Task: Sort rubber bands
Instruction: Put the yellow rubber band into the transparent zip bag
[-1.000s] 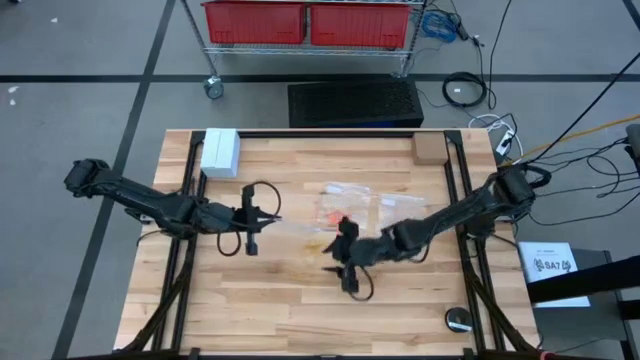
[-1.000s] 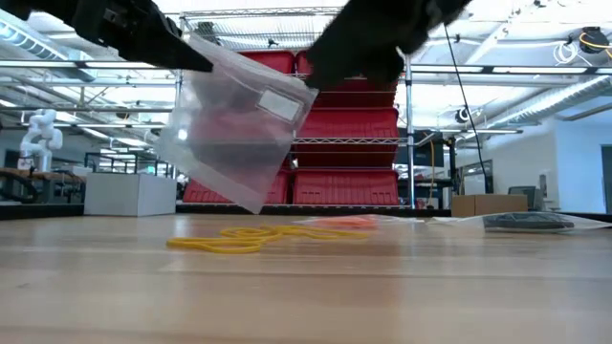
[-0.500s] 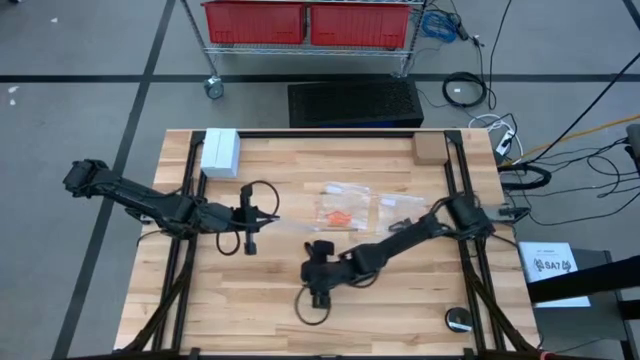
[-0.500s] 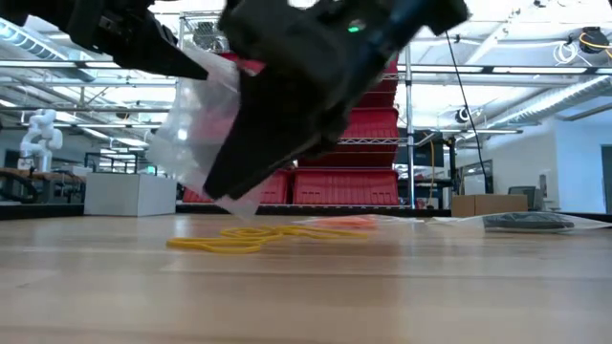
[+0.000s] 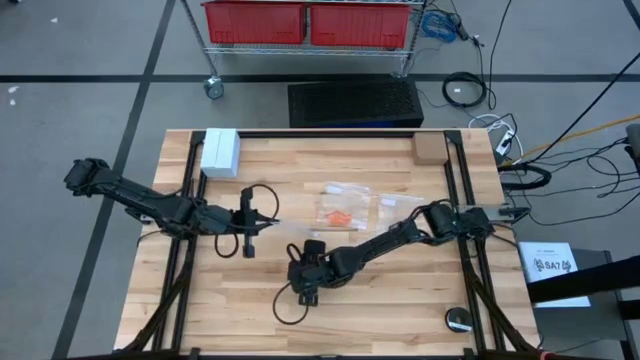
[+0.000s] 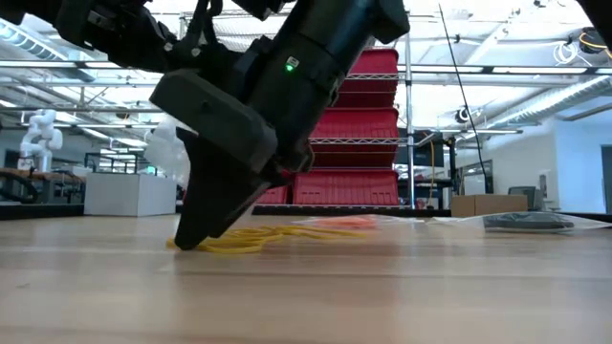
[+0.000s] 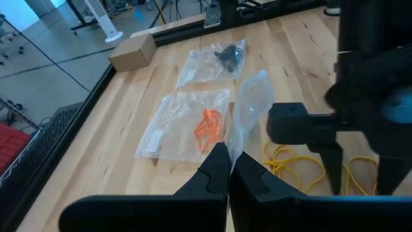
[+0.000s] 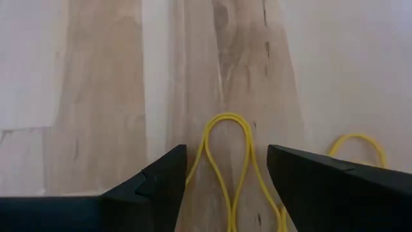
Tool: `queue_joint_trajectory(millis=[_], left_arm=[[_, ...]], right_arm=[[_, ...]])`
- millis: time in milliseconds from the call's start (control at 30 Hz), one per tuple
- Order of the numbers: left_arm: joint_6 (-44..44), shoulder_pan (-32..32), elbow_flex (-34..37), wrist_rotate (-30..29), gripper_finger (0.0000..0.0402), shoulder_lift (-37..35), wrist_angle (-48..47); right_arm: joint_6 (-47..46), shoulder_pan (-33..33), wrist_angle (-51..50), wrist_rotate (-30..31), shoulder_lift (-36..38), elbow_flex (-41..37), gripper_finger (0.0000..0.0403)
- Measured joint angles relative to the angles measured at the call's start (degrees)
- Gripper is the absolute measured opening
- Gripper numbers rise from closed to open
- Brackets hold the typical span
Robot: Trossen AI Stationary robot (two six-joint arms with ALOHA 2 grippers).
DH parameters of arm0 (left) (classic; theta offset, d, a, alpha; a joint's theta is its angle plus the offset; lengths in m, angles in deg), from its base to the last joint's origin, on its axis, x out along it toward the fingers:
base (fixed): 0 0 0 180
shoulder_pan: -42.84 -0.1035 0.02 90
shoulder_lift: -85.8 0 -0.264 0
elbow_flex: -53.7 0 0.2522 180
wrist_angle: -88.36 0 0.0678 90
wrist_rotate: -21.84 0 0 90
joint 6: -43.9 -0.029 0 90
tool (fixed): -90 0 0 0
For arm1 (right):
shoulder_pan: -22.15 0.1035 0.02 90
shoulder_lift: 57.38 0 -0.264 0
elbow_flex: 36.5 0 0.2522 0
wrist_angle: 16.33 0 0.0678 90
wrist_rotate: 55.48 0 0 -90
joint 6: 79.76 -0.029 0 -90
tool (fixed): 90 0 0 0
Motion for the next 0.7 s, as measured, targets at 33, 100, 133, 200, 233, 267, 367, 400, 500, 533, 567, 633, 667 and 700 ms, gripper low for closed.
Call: queue_joint_trajectory(millis=[33, 100, 133, 200, 233, 267, 367, 400, 500, 533, 567, 633, 667, 700], left_arm=[[0.0, 0.18, 0.0, 0.02, 0.0, 0.0, 0.0], [0.0, 0.44, 0.0, 0.06, 0.0, 0.0, -0.05], [0.01, 0.56, 0.0, 0.06, 0.0, 0.0, -0.02], [0.02, 0.65, 0.0, 0.06, 0.0, 0.0, -0.04], [0.01, 0.65, 0.0, 0.06, 0.0, 0.0, -0.02], [-0.01, 0.65, 0.0, 0.08, 0.0, 0.0, -0.02], [0.0, 0.65, 0.0, 0.1, 0.0, 0.0, 0.24], [0.02, 0.65, 0.0, 0.09, 0.0, 0.0, 0.42], [0.04, 0.71, 0.0, 0.17, 0.0, 0.0, 0.41], [0.02, 0.71, 0.0, 0.17, 0.0, 0.0, 0.44], [0.0, 0.69, 0.0, 0.17, 0.0, 0.0, 0.44], [-0.02, 0.69, 0.0, 0.17, 0.0, 0.0, 0.66], [-0.02, 0.69, 0.0, 0.17, 0.0, 0.0, 0.67], [-0.02, 0.71, 0.0, 0.17, 0.0, 0.0, 0.63]], right_arm=[[-0.34, -0.16, -0.28, -0.04, -0.07, 0.02, 0.021], [-1.34, -0.51, -1.6, -0.48, -0.07, 0.09, 0.021], [-1.89, -0.68, -2.21, -0.67, -0.07, 0.14, 0.0208], [-2.69, -0.87, -3.36, -1.3, -0.06, 0.24, 0.0196], [-2.69, -0.98, -3.67, -1.95, -0.04, 0.26, 0.0185], [-2.67, -1.03, -3.84, -2.48, -0.04, 0.24, 0.017], [-2.21, -1.07, -4.05, -3.67, -0.56, 0.22, 0.0109], [-2.02, -1.07, -4.09, -4.19, -0.6, 0.19, 0.0085], [-0.93, -0.97, -4.26, -4.99, -0.9, 0.13, 0.002], [-0.42, -0.76, -4.22, -4.7, -0.94, 0.13, 0.001], [-0.06, -0.57, -4.11, -4.23, -0.96, 0.13, 0.0009], [0.95, -0.34, -3.92, -3.52, -0.53, 0.02, 0.0009], [1.64, -0.15, -3.75, -2.7, -0.48, 0.02, 0.0008], [2.37, 0.21, -3.61, -1.48, -0.32, 0.0, 0.0005]])
